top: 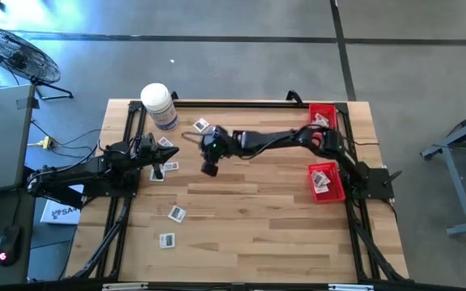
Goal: Pick & Place First Aid Supplies
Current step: Put the towelette pack into the bottom basket
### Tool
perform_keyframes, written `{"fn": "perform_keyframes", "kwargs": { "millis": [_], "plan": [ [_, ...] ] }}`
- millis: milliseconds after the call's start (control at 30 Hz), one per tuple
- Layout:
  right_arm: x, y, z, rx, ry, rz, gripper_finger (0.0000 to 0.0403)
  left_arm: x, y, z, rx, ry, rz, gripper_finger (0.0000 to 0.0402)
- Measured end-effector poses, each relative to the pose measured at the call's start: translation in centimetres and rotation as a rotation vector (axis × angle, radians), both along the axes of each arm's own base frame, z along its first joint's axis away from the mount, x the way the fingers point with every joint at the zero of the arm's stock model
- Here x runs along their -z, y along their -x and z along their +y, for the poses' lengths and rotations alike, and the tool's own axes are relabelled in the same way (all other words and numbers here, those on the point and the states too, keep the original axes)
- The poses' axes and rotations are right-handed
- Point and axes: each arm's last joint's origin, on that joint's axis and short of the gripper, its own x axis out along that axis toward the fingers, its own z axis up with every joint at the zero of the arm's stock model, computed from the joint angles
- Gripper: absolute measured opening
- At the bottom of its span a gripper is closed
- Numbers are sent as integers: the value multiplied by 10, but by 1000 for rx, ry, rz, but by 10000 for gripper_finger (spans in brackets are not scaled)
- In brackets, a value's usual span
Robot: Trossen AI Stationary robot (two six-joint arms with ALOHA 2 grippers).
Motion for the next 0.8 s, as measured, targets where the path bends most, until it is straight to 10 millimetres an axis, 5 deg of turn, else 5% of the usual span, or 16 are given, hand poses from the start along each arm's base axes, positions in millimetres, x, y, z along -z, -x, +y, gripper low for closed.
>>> {"fn": "perform_keyframes", "kwargs": {
  "millis": [200, 433, 800],
  "plan": [
    [4, -4, 24, 9, 111, 23, 78, 0, 0, 0, 0, 0, 1, 1],
    [1, -1, -4, 52, 72, 2, 78, 0, 0, 0, 0, 0, 1, 1],
    [-3, -3, -9, 159, 121, -45, 78, 0, 0, 0, 0, 0, 0, 1]
  ]
}}
